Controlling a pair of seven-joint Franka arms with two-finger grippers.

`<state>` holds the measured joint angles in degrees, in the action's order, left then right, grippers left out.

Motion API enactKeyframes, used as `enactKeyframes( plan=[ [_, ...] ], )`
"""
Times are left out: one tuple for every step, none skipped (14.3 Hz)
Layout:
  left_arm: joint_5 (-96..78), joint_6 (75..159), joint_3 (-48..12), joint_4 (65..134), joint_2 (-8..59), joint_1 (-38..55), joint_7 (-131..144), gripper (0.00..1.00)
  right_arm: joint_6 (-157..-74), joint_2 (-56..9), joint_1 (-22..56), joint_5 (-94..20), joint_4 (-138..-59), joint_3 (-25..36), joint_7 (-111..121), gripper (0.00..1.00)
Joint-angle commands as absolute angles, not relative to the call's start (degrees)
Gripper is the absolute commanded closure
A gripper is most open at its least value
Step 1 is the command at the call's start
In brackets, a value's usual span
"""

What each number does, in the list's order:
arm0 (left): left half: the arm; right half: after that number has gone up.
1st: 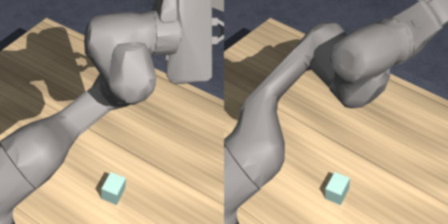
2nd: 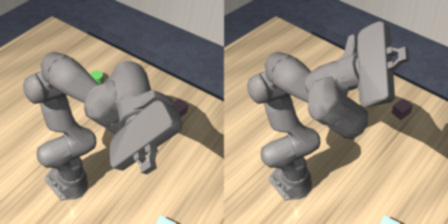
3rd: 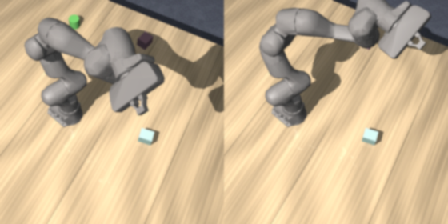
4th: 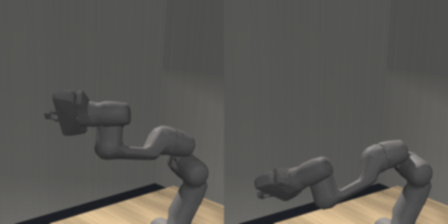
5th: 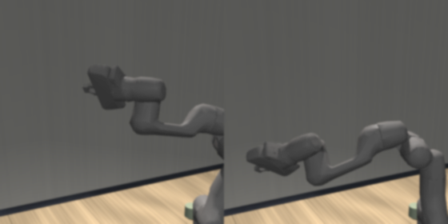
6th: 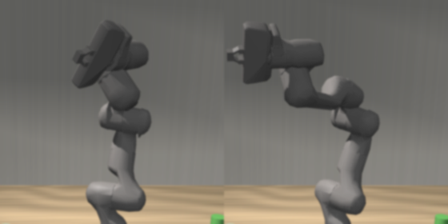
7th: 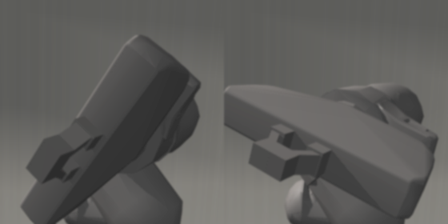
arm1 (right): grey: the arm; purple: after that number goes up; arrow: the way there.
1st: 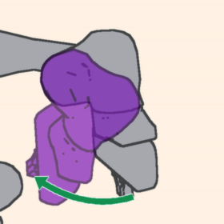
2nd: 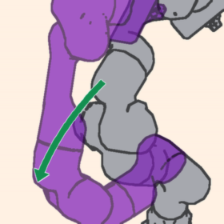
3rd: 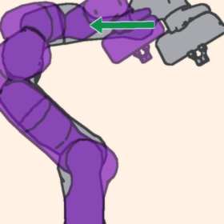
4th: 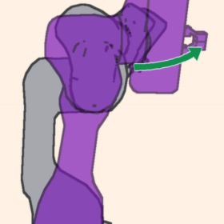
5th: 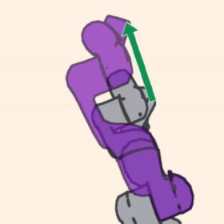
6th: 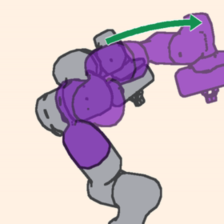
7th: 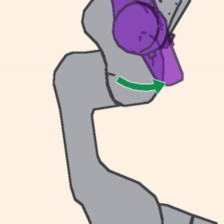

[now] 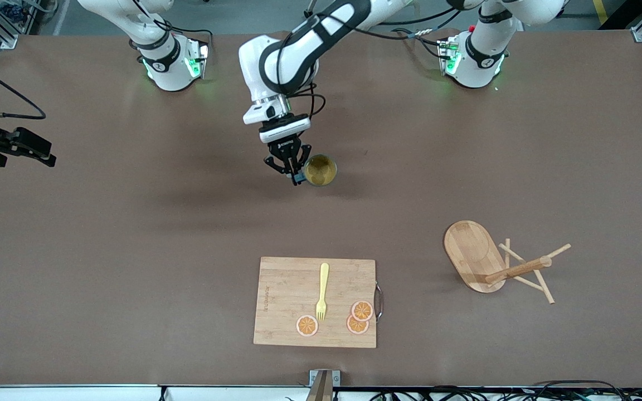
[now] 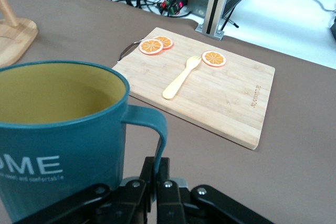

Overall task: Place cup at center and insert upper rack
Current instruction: 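Lift the teal mug by its handle with the left gripper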

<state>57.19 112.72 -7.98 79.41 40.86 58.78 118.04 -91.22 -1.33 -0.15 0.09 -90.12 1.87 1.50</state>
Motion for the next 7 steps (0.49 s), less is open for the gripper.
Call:
enactKeyframes(
  plan=[
    [49.1, 114.2, -8.2, 81.2, 33.4, 55.5, 112.8, 1.0, -91.3, -0.3, -0.2, 0.5, -91.1, 1.7, 1.1, 0.0],
    [45.8, 115.3, -8.2, 81.3, 31.0, 54.0, 112.7, 1.0, -91.2, -0.3, -0.2, 0.5, -91.1, 1.7, 1.1, 0.0],
    [43.0, 116.4, -8.2, 81.4, 29.0, 52.4, 112.7, 1.0, -91.2, -0.3, -0.2, 0.5, -91.1, 1.7, 1.1, 0.0],
    [40.8, 116.7, -8.2, 81.4, 27.8, 51.4, 112.7, 1.0, -91.1, -0.3, -0.2, 0.5, -91.1, 1.7, 1.1, 0.0],
    [38.8, 116.7, -8.2, 81.4, 26.5, 50.3, 112.7, 1.0, -91.0, -0.3, -0.1, 0.5, -91.1, 1.7, 1.1, 0.0],
    [36.3, 116.8, -8.2, 81.4, 25.1, 48.7, 112.7, 1.0, -91.0, -0.3, -0.1, 0.5, -91.1, 1.7, 1.1, 0.0],
    [32.5, 116.9, -8.2, 81.3, 23.9, 47.1, 112.7, 1.0, -91.0, -0.3, -0.2, 0.5, -91.1, 1.7, 1.1, 0.0]
  ],
)
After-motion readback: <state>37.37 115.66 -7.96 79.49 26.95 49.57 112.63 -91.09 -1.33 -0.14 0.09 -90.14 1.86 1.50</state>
